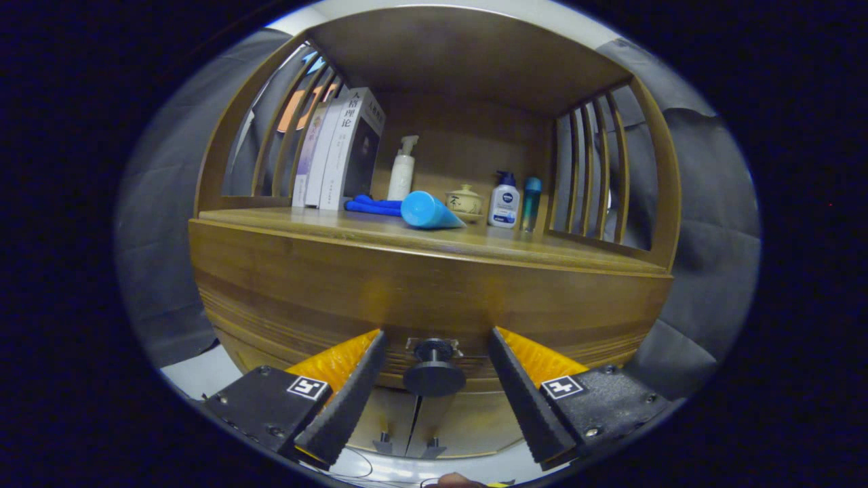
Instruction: Pull open the drawer, take out the items inside it, and place them on the countertop above the cabinet.
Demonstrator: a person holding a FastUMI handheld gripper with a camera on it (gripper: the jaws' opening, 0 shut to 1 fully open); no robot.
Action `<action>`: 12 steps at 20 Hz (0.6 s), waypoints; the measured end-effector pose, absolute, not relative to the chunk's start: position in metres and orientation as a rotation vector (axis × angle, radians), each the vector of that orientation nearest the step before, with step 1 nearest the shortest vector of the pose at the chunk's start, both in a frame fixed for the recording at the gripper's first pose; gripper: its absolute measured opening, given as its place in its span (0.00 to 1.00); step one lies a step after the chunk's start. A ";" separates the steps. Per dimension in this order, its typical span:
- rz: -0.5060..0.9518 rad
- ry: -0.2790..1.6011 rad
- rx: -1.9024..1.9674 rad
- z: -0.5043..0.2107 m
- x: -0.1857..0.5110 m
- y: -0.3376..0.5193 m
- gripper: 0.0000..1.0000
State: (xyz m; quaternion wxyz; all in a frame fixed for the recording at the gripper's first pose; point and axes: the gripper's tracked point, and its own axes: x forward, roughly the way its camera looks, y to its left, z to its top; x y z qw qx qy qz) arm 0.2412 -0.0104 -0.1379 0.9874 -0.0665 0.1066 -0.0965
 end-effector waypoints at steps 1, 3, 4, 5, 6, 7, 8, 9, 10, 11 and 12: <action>-0.188 0.234 -0.130 -0.141 0.240 -0.010 0.99; -0.148 0.291 -0.075 -0.144 0.227 -0.005 1.00; -0.138 0.284 -0.059 -0.140 0.218 -0.008 1.00; -0.131 0.263 -0.056 -0.131 0.206 -0.012 1.00; -0.125 0.238 -0.057 -0.121 0.194 -0.015 1.00; -0.116 0.213 -0.062 -0.110 0.180 -0.018 1.00; -0.112 0.188 -0.066 -0.100 0.165 -0.020 1.00; -0.102 0.158 -0.067 -0.081 0.150 -0.024 1.00; -0.095 0.135 -0.067 -0.070 0.133 -0.025 1.00; -0.082 0.116 -0.063 -0.060 0.115 -0.025 1.00; -0.075 0.095 -0.054 -0.058 0.096 -0.021 1.00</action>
